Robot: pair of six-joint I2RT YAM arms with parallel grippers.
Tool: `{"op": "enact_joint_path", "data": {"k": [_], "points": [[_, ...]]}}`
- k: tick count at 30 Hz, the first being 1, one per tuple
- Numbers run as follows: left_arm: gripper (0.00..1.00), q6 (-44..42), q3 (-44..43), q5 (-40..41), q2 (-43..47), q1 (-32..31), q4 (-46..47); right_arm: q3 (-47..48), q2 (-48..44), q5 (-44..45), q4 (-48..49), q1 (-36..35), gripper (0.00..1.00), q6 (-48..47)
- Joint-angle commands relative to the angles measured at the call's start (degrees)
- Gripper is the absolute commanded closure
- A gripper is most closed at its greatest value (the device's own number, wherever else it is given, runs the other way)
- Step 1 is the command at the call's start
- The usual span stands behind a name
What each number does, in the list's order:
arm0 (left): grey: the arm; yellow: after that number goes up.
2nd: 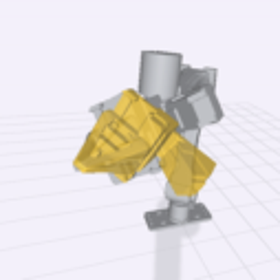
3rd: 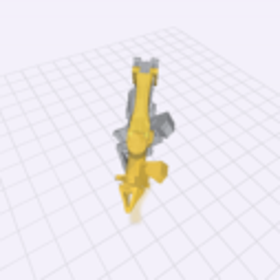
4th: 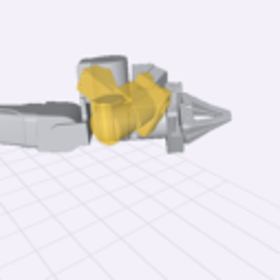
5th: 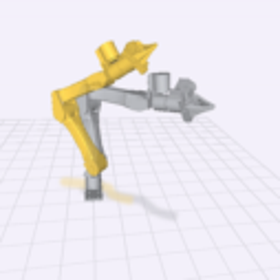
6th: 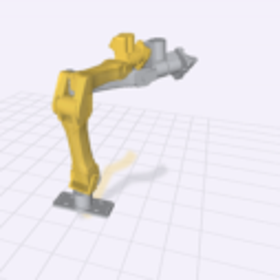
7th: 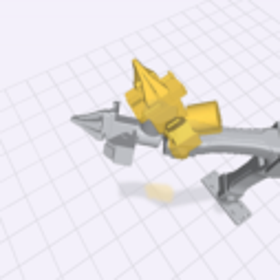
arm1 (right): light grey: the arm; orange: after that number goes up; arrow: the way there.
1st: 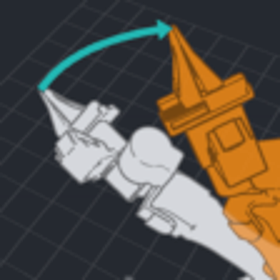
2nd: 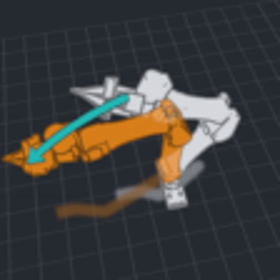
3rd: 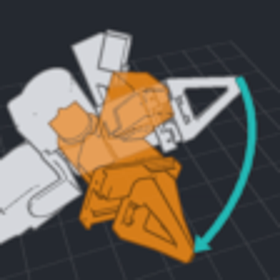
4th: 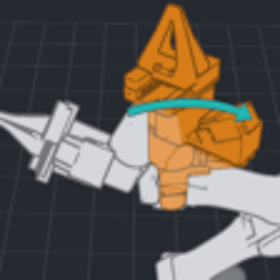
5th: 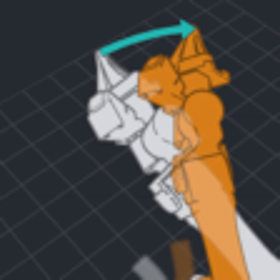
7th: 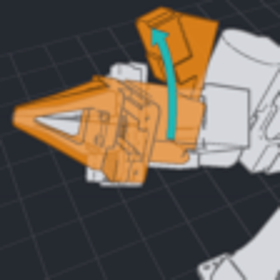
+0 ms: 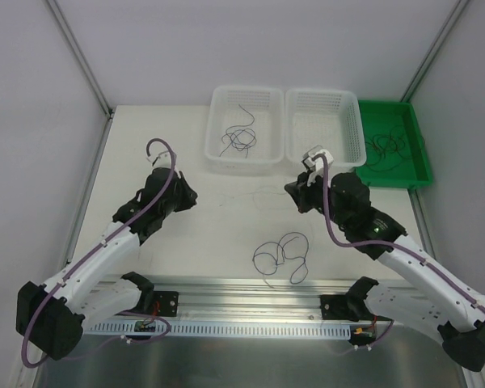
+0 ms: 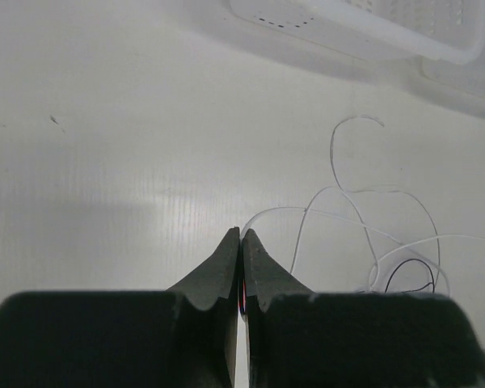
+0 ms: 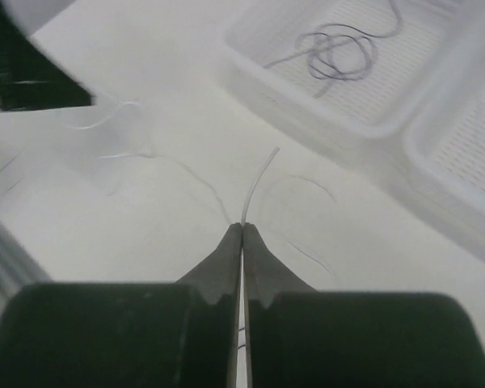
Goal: Untangle the cables
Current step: Untie the cable at the center of the board.
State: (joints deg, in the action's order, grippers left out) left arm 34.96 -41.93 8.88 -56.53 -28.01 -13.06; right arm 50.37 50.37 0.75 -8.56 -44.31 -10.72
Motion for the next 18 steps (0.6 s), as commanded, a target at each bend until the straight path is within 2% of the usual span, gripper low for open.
{"op": "enact_joint_path", "data": {"k": [1,5,7,8,9,11,14,18], "points": [[1.00,-2.43,-0.16,5.51,4.66,1.20,-2.13,-1.58,-1.15,15.66,-6.02,3.78,0.99,6.21],[1.00,-4.37,0.01,8.87,8.71,2.17,-4.08,-2.91,-3.34,15.42,-9.37,14.84,0.99,13.00],[1.00,-5.86,-0.34,8.17,10.90,2.17,-4.08,-2.04,-1.87,13.15,-12.08,17.41,0.99,13.36],[1.00,-6.48,-0.69,5.29,11.27,2.26,-3.91,1.10,0.06,11.83,-13.92,18.29,0.83,12.31],[1.00,-8.31,-1.22,3.09,11.36,2.26,-3.90,2.96,3.91,10.07,-17.51,18.30,0.71,11.61],[1.00,-9.90,-3.15,-3.39,10.92,2.26,-3.81,5.52,6.31,2.17,-18.25,17.25,0.55,11.16],[1.00,-11.75,-5.26,-8.78,10.22,2.17,-3.82,4.56,5.54,-5.40,-12.99,12.44,0.47,8.27],[1.00,-12.72,-7.37,-19.74,9.43,2.08,-3.64,6.58,7.02,-15.85,-7.46,8.03,0.46,5.98]]}}
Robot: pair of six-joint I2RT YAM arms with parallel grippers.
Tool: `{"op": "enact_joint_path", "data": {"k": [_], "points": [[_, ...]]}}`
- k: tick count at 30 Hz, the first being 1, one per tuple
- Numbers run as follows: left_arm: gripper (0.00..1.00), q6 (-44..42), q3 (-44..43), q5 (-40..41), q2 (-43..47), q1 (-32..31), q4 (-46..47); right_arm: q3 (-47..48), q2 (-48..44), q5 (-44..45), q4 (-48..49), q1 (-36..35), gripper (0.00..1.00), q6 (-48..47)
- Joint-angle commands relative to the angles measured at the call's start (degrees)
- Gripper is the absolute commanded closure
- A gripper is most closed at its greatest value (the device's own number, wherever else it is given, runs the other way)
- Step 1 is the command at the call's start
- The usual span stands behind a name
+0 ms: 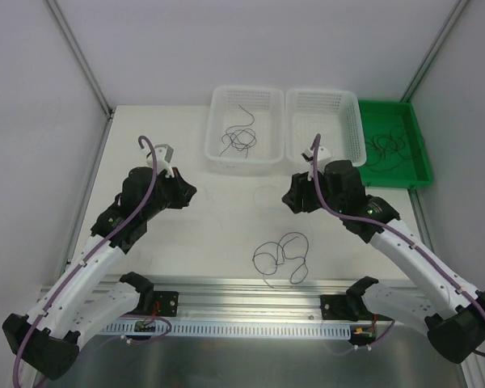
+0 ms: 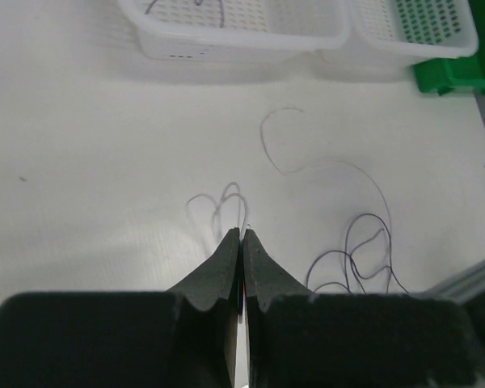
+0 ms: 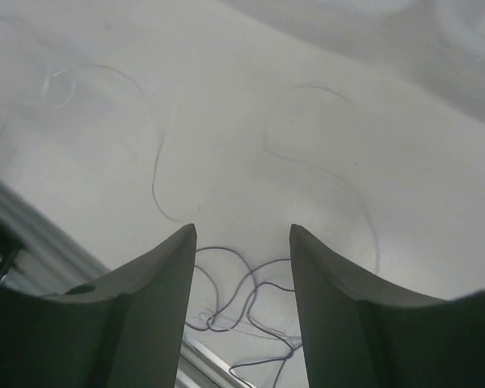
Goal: Untangle the cables
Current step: Untie the cable at the center of the board.
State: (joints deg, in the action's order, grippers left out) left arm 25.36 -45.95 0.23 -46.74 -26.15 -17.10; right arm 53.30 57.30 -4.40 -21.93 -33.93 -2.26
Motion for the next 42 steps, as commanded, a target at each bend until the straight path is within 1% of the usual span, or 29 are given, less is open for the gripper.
{"op": "enact_joint_path", "data": {"k": [1,3,4,7,10,18,27,34,39,42], "points": [[1.00,-3.56,-4.22,-13.04,-0.54,0.14,0.49,3.83,0.53,-13.32,6.98,-4.37,0.46,-3.09],[1.00,-4.09,-4.93,-18.04,-1.33,0.05,0.67,4.27,2.55,-15.45,10.31,-5.88,0.46,-4.23],[1.00,-4.18,-5.28,-19.29,-1.42,-0.30,0.84,4.27,3.51,-18.59,11.81,-6.49,0.46,-4.15],[1.00,-4.27,-5.46,-22.98,-0.99,-0.74,1.11,3.92,6.68,-22.82,17.35,-7.11,0.47,-3.89],[1.00,-3.66,-5.37,-24.74,0.24,-0.74,1.19,3.04,8.88,-25.99,23.93,-7.46,0.47,-3.37],[1.00,-1.90,-5.20,-27.12,2.18,-1.00,2.33,2.95,14.15,-31.98,32.90,-8.52,0.48,-0.03],[1.00,-1.19,-4.76,-29.49,2.97,-1.71,3.39,3.92,19.86,-33.65,36.52,-9.66,0.49,1.03],[1.00,-1.11,-4.23,-29.94,3.94,-1.80,3.83,3.83,21.71,-37.07,38.98,-10.28,0.59,1.12],[1.00,-0.85,-3.97,-30.02,3.59,-1.80,4.27,4.01,21.80,-39.36,39.86,-10.45,0.60,1.30],[1.00,-0.58,-3.88,-30.20,3.32,-2.06,4.62,4.18,21.98,-40.24,40.56,-10.54,0.63,1.56]]}}
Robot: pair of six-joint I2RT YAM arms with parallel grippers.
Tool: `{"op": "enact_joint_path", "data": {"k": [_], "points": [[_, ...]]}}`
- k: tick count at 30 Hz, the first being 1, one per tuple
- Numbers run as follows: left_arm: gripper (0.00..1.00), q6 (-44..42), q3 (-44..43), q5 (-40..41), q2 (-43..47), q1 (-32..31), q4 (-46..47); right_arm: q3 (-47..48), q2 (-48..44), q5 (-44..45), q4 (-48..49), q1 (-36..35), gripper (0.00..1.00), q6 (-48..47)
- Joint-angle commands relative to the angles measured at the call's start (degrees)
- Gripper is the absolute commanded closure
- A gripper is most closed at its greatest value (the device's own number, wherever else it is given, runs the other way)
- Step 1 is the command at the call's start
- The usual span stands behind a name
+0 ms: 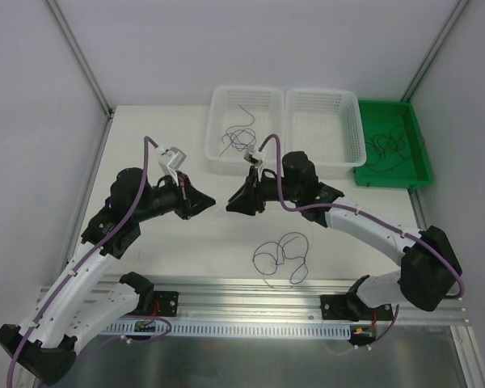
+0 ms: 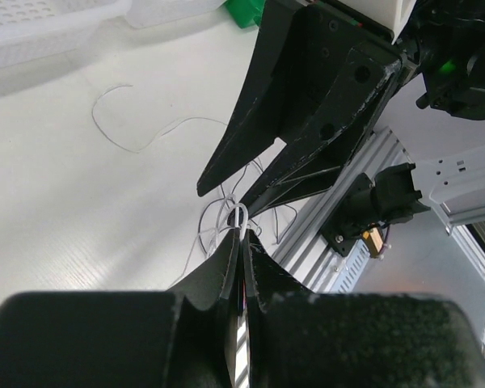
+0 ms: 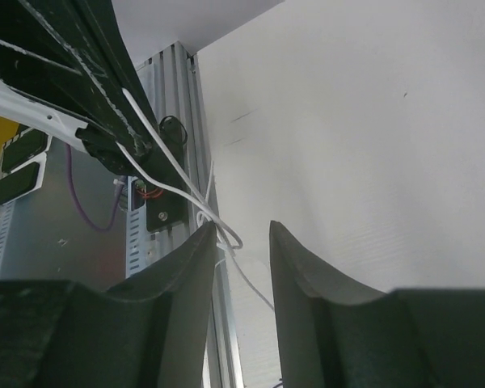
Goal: Untangle the cables
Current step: Untie the cable at the center of the board.
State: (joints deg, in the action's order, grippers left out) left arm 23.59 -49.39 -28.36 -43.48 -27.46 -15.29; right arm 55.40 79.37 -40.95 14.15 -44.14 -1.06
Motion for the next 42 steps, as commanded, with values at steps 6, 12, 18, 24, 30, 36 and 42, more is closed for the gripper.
{"op": "enact_joint_path", "data": {"k": [6,12,18,24,30,36,42], "points": [[1.00,1.45,-0.27,-1.44,0.07,-1.10,3.60,2.26,0.69,-4.40,5.62,-0.33,0.87,0.97],[1.00,1.71,2.97,10.49,2.70,-1.10,1.85,1.82,-3.95,4.26,-5.43,-0.33,0.99,-4.03],[1.00,8.39,6.14,36.24,3.49,-1.01,-5.89,-0.29,-16.24,21.39,-20.20,0.19,0.99,-10.80],[1.00,12.53,7.90,44.00,4.46,-1.01,-6.24,-1.96,-24.78,31.71,-26.72,0.46,0.99,-12.83],[1.00,11.91,7.73,44.62,4.90,-1.01,-6.33,-2.31,-27.96,37.43,-28.47,0.63,0.99,-11.77],[1.00,7.26,3.95,30.43,2.45,-1.01,-5.54,-3.62,-22.35,22.16,-21.99,0.46,0.78,-8.80],[1.00,6.64,1.22,21.25,1.65,-1.01,-4.14,-4.51,-13.99,15.29,-8.90,-0.60,0.65,-3.08]]}}
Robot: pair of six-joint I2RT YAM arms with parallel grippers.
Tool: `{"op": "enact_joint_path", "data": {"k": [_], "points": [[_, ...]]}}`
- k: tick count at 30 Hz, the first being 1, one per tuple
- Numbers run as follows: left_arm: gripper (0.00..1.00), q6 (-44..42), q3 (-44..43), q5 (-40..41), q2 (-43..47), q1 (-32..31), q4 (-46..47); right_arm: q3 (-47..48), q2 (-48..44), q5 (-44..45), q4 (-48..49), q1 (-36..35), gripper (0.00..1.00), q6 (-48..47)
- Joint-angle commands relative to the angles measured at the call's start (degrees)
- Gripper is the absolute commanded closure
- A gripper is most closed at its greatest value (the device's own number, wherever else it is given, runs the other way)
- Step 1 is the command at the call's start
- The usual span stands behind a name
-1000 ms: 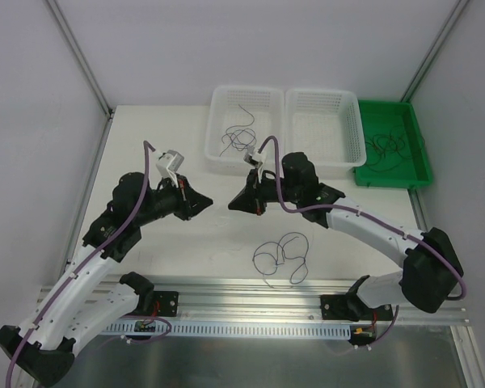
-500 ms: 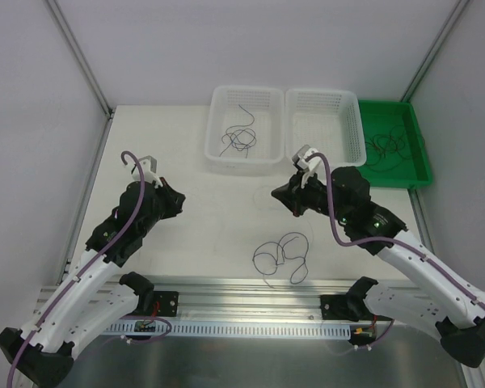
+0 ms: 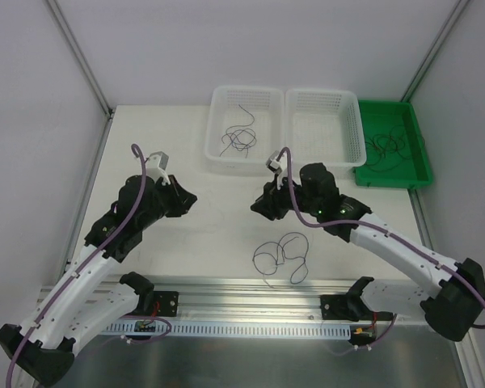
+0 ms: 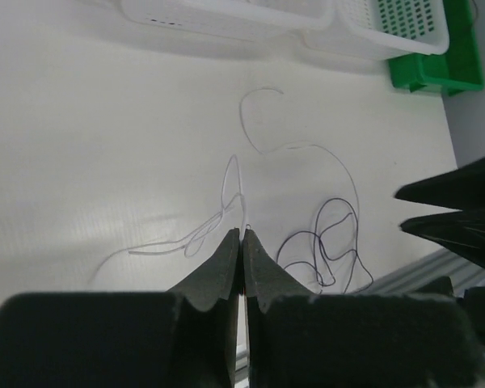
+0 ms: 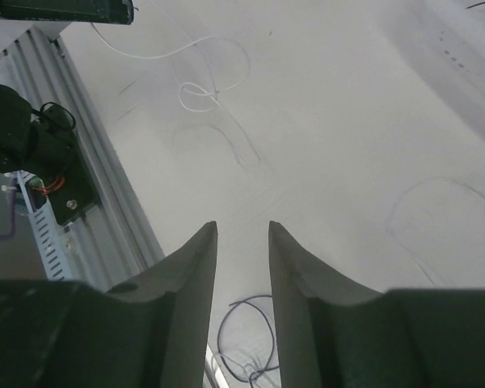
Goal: Untangle the cables
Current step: Untie the cable at the center of the board.
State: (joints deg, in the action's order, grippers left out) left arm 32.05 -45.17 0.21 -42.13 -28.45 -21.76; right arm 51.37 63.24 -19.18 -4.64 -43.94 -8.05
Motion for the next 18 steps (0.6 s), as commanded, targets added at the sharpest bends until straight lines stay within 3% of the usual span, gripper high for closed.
{"op": "enact_joint_path", "data": {"k": [1,7,12,18], "points": [[1.00,-1.99,-3.34,-9.41,0.29,-0.03,2.51,-0.66,4.32,-7.35,12.79,-0.71,0.65,5.40],[1.00,-0.59,-2.65,-14.09,0.73,-0.12,4.88,-1.54,12.15,-10.18,24.38,-0.71,0.62,12.43],[1.00,0.29,-1.24,-15.85,1.52,-0.12,6.90,-4.88,14.36,-8.95,33.99,-0.53,0.52,21.31],[1.00,1.52,-0.71,-17.17,1.70,-0.12,9.19,-8.13,16.91,-7.01,44.79,0.70,0.53,30.88]]}}
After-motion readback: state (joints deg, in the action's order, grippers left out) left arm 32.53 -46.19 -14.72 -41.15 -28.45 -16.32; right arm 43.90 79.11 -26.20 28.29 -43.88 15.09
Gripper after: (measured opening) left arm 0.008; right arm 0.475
